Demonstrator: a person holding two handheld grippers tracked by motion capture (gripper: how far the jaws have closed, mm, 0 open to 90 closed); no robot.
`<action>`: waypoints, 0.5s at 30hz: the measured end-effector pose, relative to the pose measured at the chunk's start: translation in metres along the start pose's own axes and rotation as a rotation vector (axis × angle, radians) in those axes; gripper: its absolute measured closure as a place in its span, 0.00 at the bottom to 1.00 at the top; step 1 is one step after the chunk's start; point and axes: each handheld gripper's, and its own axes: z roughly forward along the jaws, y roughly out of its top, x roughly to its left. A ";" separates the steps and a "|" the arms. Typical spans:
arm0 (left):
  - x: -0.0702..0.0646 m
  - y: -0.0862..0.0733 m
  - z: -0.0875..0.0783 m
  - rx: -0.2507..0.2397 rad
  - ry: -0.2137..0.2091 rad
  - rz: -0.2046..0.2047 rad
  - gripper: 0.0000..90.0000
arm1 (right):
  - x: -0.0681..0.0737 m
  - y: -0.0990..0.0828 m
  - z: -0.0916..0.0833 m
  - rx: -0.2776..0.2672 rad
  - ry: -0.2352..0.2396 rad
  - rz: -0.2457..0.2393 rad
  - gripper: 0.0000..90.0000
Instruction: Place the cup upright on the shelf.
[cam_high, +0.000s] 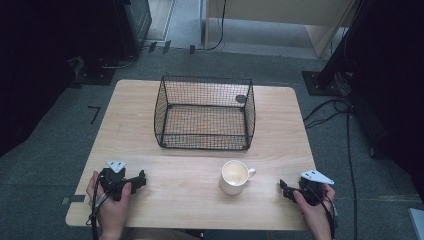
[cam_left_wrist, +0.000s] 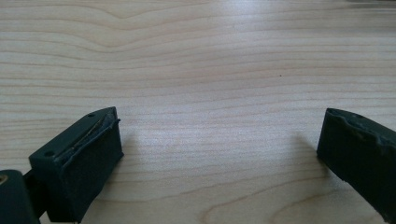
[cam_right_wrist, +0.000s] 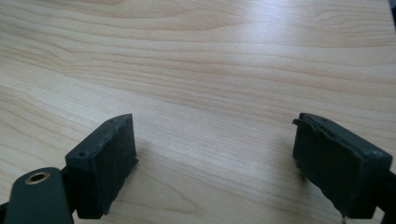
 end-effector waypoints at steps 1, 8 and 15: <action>0.000 0.000 0.000 0.000 0.000 0.000 0.00 | 0.000 0.001 -0.001 0.002 0.017 0.009 0.14; 0.001 0.000 0.000 0.002 0.008 -0.009 0.00 | 0.012 0.011 -0.010 -0.048 0.098 -0.031 0.17; 0.001 0.000 0.000 0.003 0.008 -0.009 0.00 | 0.027 0.022 -0.014 -0.115 0.158 -0.075 0.24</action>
